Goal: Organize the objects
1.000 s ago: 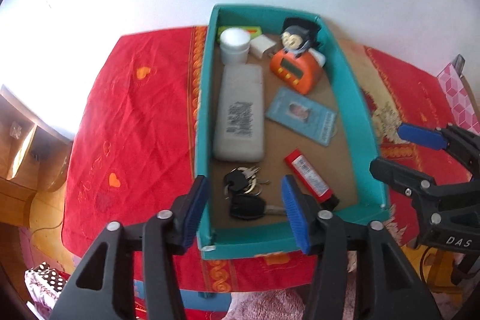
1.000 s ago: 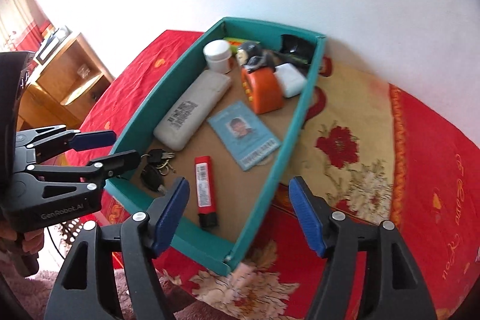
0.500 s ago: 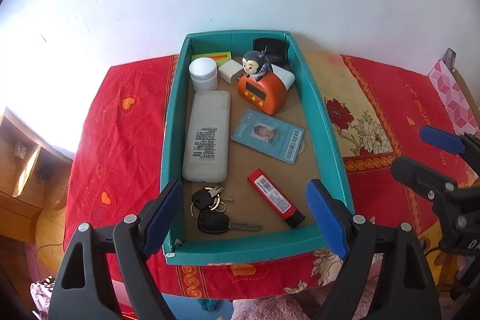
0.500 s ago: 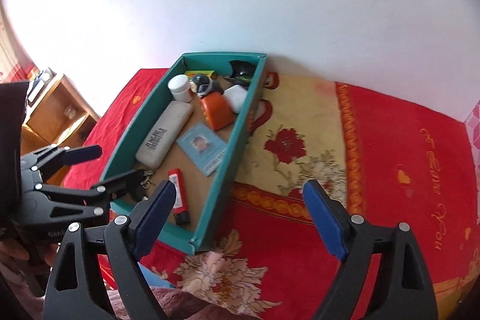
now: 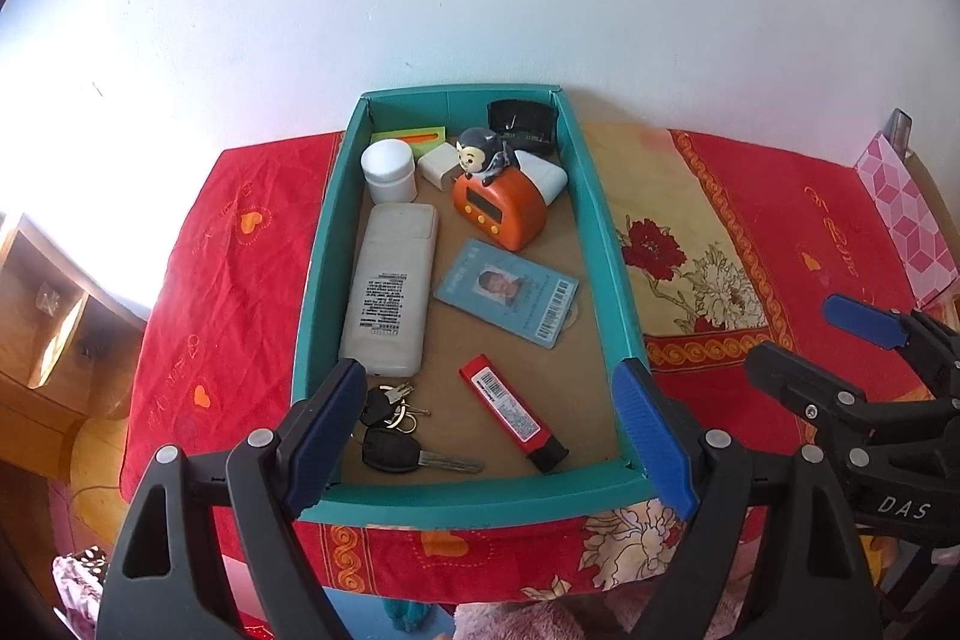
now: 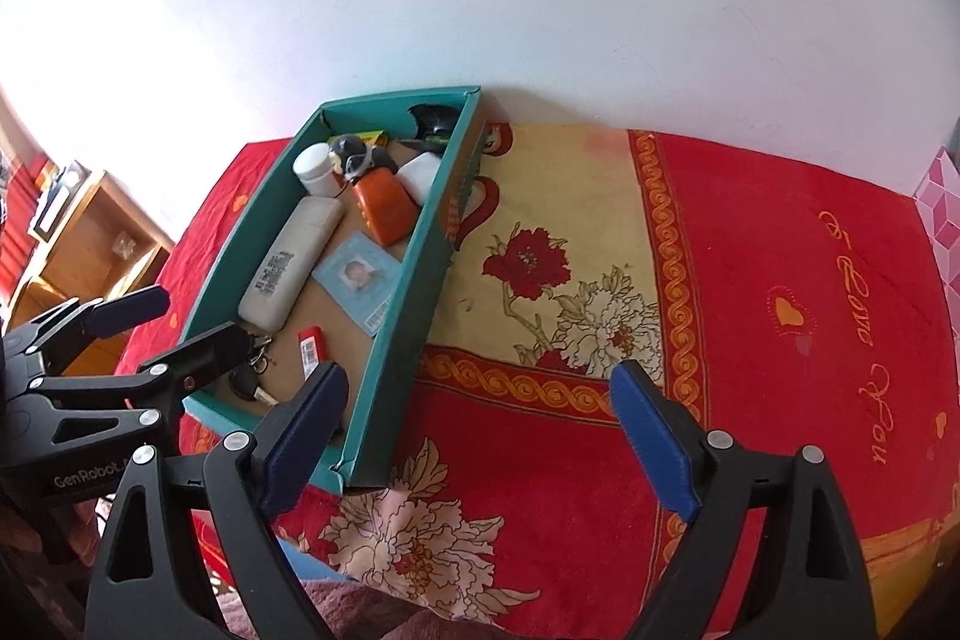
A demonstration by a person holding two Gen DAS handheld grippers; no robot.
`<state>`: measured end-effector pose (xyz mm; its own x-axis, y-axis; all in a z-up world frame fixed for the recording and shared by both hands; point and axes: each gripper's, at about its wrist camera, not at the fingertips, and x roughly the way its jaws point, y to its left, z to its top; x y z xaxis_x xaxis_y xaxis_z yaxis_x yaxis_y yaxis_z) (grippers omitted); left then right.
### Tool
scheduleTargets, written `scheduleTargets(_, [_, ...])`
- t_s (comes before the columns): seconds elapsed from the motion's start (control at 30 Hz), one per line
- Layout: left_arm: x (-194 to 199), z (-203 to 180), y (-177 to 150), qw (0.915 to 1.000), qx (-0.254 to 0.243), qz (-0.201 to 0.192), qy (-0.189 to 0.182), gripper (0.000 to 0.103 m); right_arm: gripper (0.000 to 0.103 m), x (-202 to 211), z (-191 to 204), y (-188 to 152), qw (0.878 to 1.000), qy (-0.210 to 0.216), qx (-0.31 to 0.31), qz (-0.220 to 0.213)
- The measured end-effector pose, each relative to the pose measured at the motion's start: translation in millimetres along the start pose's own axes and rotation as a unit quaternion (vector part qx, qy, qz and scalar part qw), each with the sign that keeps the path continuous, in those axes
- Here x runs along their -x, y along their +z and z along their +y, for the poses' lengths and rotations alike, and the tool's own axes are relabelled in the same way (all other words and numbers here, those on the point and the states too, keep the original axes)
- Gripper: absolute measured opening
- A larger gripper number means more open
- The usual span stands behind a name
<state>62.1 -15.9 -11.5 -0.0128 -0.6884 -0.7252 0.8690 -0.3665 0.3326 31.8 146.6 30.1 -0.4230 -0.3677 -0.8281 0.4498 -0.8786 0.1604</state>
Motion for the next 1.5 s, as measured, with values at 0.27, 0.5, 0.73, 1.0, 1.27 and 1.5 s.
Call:
scheduleTargets(0.27, [-5.9, 3.4, -3.0, 0.9998, 0.010, 0.018, 0.005, 0.085, 0.091, -1.6, -2.4, 0.1, 1.000, 0.000, -0.008, -0.001])
scheduleTargets(0.5, [-11.3, 7.6, -3.4, 0.9993, 0.016, 0.032, 0.008, 0.085, 0.091, -4.8, -1.3, -0.6, 1.000, -0.002, -0.009, 0.003])
scheduleTargets(0.73, [-14.4, 6.7, -2.4, 0.9992, 0.009, 0.038, 0.008, 0.085, 0.091, -8.3, -1.5, -0.6, 1.000, -0.003, -0.012, 0.006])
scheduleTargets(1.0, [-12.3, 8.3, -1.6, 0.9991, 0.009, 0.042, 0.008, 0.085, 0.091, -7.0, -1.3, 1.3, 1.000, -0.009, -0.019, 0.005])
scheduleTargets(1.27, [-11.6, 7.2, -1.4, 0.9992, 0.002, 0.040, 0.003, 0.085, 0.091, -8.9, 1.3, -0.9, 1.000, -0.015, -0.023, 0.011])
scheduleTargets(1.5, [-8.8, 3.7, -0.2, 0.9994, -0.006, 0.033, 0.002, 0.085, 0.091, -8.4, 1.4, -1.4, 1.000, -0.018, -0.024, 0.010])
